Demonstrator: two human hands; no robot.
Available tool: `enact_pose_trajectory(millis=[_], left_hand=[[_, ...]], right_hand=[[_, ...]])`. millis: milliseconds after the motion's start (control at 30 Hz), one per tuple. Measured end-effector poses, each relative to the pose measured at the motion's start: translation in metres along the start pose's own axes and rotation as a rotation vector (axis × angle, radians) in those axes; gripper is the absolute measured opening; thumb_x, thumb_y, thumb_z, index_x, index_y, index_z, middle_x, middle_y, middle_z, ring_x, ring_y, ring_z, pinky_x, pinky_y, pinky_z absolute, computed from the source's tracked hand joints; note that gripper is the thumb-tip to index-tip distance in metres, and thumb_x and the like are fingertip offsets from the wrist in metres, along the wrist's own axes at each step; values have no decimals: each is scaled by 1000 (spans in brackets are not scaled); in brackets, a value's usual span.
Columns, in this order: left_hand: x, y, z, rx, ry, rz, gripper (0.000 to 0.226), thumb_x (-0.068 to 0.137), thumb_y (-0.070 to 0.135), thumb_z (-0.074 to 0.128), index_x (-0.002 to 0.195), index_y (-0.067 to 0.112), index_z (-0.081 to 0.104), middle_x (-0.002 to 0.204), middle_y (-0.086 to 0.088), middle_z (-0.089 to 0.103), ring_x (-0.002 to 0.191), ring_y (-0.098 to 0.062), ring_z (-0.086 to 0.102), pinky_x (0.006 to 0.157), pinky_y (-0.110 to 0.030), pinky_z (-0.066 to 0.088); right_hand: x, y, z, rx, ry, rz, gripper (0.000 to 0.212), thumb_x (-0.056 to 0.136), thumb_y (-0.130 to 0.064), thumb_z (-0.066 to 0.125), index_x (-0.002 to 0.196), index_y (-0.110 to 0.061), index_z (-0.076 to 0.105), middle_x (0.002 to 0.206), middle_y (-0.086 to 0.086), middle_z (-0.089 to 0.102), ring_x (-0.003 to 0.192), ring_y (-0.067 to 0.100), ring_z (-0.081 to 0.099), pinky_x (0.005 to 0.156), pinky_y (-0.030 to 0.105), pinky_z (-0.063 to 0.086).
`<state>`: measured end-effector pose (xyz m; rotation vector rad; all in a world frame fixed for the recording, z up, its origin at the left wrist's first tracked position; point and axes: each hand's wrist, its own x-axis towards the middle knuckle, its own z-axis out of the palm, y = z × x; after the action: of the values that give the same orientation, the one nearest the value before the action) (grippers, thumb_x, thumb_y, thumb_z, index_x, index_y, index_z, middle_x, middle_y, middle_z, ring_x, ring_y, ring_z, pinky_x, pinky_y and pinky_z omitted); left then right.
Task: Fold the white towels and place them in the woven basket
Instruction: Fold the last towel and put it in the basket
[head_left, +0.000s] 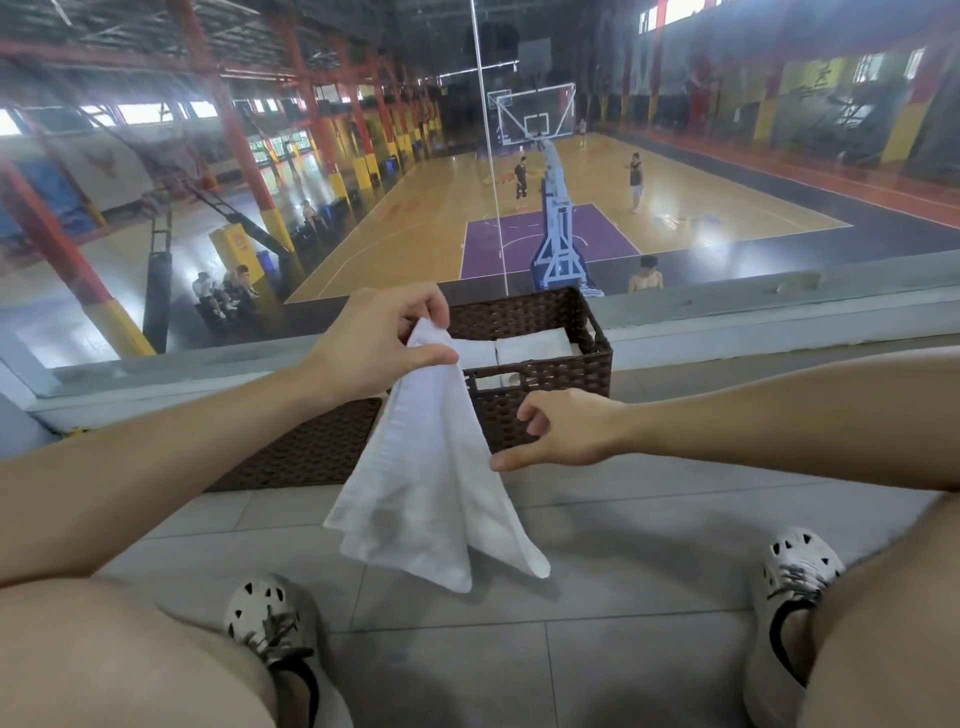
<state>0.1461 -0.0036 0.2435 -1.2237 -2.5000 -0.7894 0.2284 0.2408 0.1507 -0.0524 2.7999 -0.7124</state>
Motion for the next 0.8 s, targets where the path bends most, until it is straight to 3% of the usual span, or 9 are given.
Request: enact_pose_trajectory(millis=[67, 133, 200, 300, 367, 467, 567, 700, 800], left_hand=[[1, 2, -2, -11, 17, -13, 40, 82, 31, 94, 119, 27, 78, 86, 13, 73, 76, -8, 70, 78, -25, 58], [1, 1, -3, 1, 38, -21, 34, 82, 30, 94, 113, 23, 84, 94, 13, 79, 84, -6, 74, 85, -34, 62], [-1, -4, -3, -7, 42, -25, 18, 82, 29, 93, 97, 21, 87, 92, 13, 81, 85, -8, 76, 83, -40, 63], [-5, -14, -5, -14, 56, -33, 11, 84, 29, 92, 87, 22, 85, 82, 13, 79, 79, -8, 73, 75, -34, 60], [-8, -27, -11, 47, 34, -26, 12, 86, 32, 91, 87, 23, 82, 80, 15, 76, 76, -4, 69, 70, -28, 53], [-17, -56, -14, 310, -159, -26, 19, 94, 42, 80, 88, 25, 75, 76, 19, 67, 72, 1, 61, 63, -31, 41], [-31, -75, -7, 416, -296, -93, 29, 104, 45, 66, 86, 24, 60, 78, 9, 63, 74, -17, 58, 66, -40, 46], [-37, -84, -3, 256, -100, -170, 28, 107, 33, 63, 84, 23, 51, 74, 2, 60, 73, -25, 58, 72, -50, 51], [-31, -83, -3, 143, 103, -235, 19, 104, 24, 69, 92, 24, 54, 81, 1, 65, 81, -25, 63, 81, -44, 53]], right_hand=[[5, -14, 12, 28, 30, 5, 119, 54, -102, 64, 143, -24, 53, 129, -7, 64, 113, 14, 63, 101, 37, 56], [7, -19, 22, 17, 49, 10, 108, 61, -97, 67, 140, -24, 54, 127, -6, 64, 111, 16, 64, 98, 39, 57], [9, -14, 31, -41, 48, -9, 75, 75, -80, 73, 125, -25, 59, 116, -6, 67, 104, 18, 66, 92, 39, 59], [15, 7, 33, -114, 117, -20, 19, 89, -36, 64, 82, -18, 65, 87, -1, 70, 84, 24, 69, 69, 38, 60], [19, 21, 21, -134, 197, 18, 21, 93, -28, 57, 75, -19, 61, 82, 1, 66, 78, 25, 66, 61, 35, 53], [22, 40, -11, -209, 356, 30, 16, 103, -30, 53, 94, -18, 60, 93, 7, 64, 82, 27, 61, 63, 36, 47], [21, 48, -40, -311, 463, 1, 12, 107, -25, 53, 99, -15, 54, 94, 15, 64, 77, 31, 55, 67, 41, 47], [13, 44, -64, -486, 558, -81, 20, 112, -29, 47, 94, -19, 49, 84, 9, 64, 65, 26, 49, 61, 40, 42], [4, 36, -71, -481, 633, -172, 24, 112, -33, 45, 93, -20, 49, 76, 4, 61, 59, 22, 45, 65, 42, 47]])
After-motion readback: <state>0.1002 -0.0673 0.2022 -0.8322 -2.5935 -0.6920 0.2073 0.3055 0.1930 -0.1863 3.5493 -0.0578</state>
